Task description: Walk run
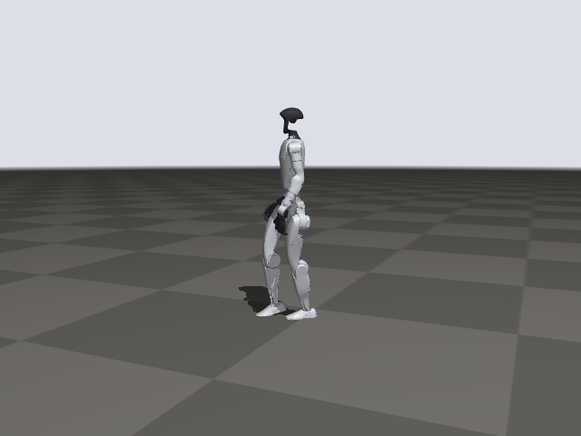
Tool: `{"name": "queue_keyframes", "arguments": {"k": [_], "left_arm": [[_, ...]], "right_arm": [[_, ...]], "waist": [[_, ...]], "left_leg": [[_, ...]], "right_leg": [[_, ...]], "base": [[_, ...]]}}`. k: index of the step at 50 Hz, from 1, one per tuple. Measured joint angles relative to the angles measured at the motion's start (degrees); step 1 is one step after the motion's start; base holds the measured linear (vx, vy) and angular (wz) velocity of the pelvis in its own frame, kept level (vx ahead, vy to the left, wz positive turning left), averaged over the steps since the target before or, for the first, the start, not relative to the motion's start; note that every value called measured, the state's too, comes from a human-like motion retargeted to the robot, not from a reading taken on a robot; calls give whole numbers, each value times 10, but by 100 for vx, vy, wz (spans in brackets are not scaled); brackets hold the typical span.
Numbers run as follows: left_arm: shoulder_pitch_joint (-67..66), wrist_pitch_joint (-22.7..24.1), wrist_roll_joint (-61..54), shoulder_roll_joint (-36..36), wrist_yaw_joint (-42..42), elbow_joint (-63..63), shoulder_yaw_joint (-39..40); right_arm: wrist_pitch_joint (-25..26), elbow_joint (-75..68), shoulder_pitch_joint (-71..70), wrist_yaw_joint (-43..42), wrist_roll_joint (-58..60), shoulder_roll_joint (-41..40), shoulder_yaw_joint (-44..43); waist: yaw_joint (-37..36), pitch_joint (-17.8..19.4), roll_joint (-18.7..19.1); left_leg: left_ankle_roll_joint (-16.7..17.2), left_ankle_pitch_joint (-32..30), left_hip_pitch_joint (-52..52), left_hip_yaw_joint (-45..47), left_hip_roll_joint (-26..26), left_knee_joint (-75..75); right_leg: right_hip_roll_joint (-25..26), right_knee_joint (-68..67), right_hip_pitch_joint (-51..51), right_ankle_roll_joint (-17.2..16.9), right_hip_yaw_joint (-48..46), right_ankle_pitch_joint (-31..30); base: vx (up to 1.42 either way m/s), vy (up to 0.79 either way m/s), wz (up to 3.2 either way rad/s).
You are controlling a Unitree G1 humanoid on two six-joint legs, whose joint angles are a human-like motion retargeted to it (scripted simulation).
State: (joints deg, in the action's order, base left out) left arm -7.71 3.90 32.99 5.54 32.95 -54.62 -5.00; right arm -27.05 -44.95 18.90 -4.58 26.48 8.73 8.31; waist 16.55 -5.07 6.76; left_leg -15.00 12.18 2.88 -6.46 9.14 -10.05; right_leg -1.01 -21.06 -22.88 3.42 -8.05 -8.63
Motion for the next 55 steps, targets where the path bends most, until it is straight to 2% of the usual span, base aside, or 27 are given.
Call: {"name": "queue_keyframes", "arguments": {"k": [5,7,8,10,11,13,15,17,18,20,23,25,28,30,33,35,37,40,42,44,45,47,48,49,50,52,55], "left_arm": [[2,-7,12,-6,5,-14,9],[-4,-6,0,-15,-7,-22,19],[-8,-8,-8,-22,-12,-26,25],[-20,-16,-28,-38,-14,-32,37],[-25,-22,-35,-42,-12,-34,39],[-34,-29,-47,-44,-7,-35,44],[-41,-27,-55,-42,-4,-33,53],[-42,-21,-49,-39,-19,-29,37],[-41,-18,-44,-35,-28,-22,28],[-36,1,-25,-20,-33,-2,15],[-39,53,11,-12,-73,31,13],[-42,84,13,-17,-118,44,19],[-44,107,-28,-18,-157,66,16],[-46,115,-40,-16,-173,83,13],[-45,121,-16,-14,-187,100,15],[-43,115,7,-19,-191,100,16],[-40,99,20,-29,-193,92,22],[-35,81,10,-39,-180,84,42],[-32,77,-13,-43,-165,81,53],[-35,73,-33,-42,-163,78,58],[-37,70,-42,-39,-161,77,59],[-44,54,-46,-32,-147,71,58],[-43,43,-39,-27,-138,67,55],[-41,31,-29,-18,-128,63,50],[-39,19,-17,-9,-117,60,45],[-35,0,14,5,-100,48,32],[-31,-17,54,10,-82,31,15]], "right_arm": [[58,9,-8,18,94,9,18],[83,18,-11,30,140,18,21],[91,20,-12,32,151,22,24],[90,19,-12,28,144,28,28],[79,15,-9,23,121,26,26],[51,7,1,11,63,16,20],[17,-5,9,4,-15,-3,15],[-7,-15,15,25,-70,-17,-3],[0,-18,14,31,-77,-16,-8],[34,-26,4,36,-56,-7,-8],[71,-43,-12,92,22,21,5],[91,-43,-18,138,65,32,15],[107,-28,-16,156,107,44,28],[109,-22,-14,145,130,43,31],[109,-27,-17,140,151,35,26],[113,-37,-21,154,150,29,22],[119,-51,-23,179,140,23,22],[127,-68,-19,203,133,18,27],[134,-80,-12,199,127,12,24],[136,-93,-4,180,99,0,17],[132,-100,0,168,80,-7,13],[120,-108,3,138,50,-10,22],[114,-109,-1,126,43,-7,27],[110,-107,-6,119,41,-5,34],[105,-103,-12,113,41,-3,42],[103,-84,-19,104,59,2,45],[83,-54,-21,63,67,8,34]], "waist": [[-9,19,-43],[-15,29,-50],[-18,31,-53],[-18,25,-57],[-11,18,-57],[19,5,-51],[44,-9,-35],[48,-11,-25],[50,-13,-30],[54,-8,-31],[27,-20,-67],[-12,-14,-83],[-54,-7,-99],[-70,-1,-97],[-94,17,-85],[-106,28,-81],[-107,29,-84],[-110,21,-99],[-126,10,-108],[-142,-3,-106],[-143,-11,-101],[-116,-12,-96],[-98,-4,-109],[-94,-1,-104],[-97,0,-90],[-93,-2,-51],[-84,1,-33]], "left_leg": [[0,3,-85,-96,38,5],[0,-7,-120,-116,46,6],[0,-17,-136,-120,51,7],[0,-54,-159,-123,69,8],[12,-82,-166,-123,71,2],[53,-156,-171,-129,59,-30],[134,-274,-151,-125,34,-92],[227,-370,-96,-77,1,-209],[260,-400,-61,-40,-13,-272],[284,-422,3,25,-63,-399],[185,-321,76,93,-34,-416],[184,-265,133,109,0,-413],[145,-182,206,161,-9,-352],[108,-149,241,189,-24,-273],[69,-142,268,237,-42,-112],[57,-125,276,264,-34,-8],[47,-96,275,238,-1,72],[31,-96,254,247,10,93],[13,-102,236,257,3,67],[22,-128,220,251,-14,53],[28,-130,212,226,-21,39],[29,-106,196,145,-12,2],[22,-87,177,158,7,-17],[20,-78,157,183,-5,-17],[21,-74,136,213,-32,-7],[27,-63,104,183,-60,15],[32,-47,62,183,-59,32]], "right_leg": [[-14,175,-43,-33,94,45],[-19,212,-48,-112,101,65],[-24,214,-50,-125,85,67],[-11,192,-49,-113,142,70],[-11,171,-48,-108,138,64],[-26,141,-37,-109,98,28],[-6,102,-22,-99,150,41],[-7,76,3,-79,129,87],[-23,77,21,-71,90,101],[-35,90,59,-62,14,113],[-34,108,99,-38,40,134],[-28,131,125,-30,55,130],[-13,157,162,-14,44,141],[9,169,184,-4,28,154],[46,180,225,9,6,176],[66,185,254,18,2,188],[71,187,280,22,-24,189],[71,166,309,13,-32,147],[60,139,323,-2,-40,62],[53,92,328,-9,-51,-71],[53,60,323,-11,-53,-143],[37,-94,275,7,-61,-214],[-11,-217,242,26,-94,-214],[-15,-269,215,27,-94,-214],[2,-286,192,19,-78,-214],[82,-258,143,8,-41,-181],[111,-239,67,-14,4,-107]], "base": [[83,-17,177],[81,-9,93],[101,-7,65],[102,1,70],[107,-7,120],[115,-27,200],[100,-35,216],[92,-34,205],[99,-44,179],[87,-43,137],[76,-33,37],[71,-24,-52],[83,-28,-16],[88,-30,30],[71,-22,18],[88,-19,16],[107,-19,22],[101,-17,-5],[135,-14,-72],[135,-9,-79],[141,-4,-16],[144,-3,57],[124,-4,68],[99,-3,25],[87,-3,-9],[92,-5,-8],[92,0,55]]}}
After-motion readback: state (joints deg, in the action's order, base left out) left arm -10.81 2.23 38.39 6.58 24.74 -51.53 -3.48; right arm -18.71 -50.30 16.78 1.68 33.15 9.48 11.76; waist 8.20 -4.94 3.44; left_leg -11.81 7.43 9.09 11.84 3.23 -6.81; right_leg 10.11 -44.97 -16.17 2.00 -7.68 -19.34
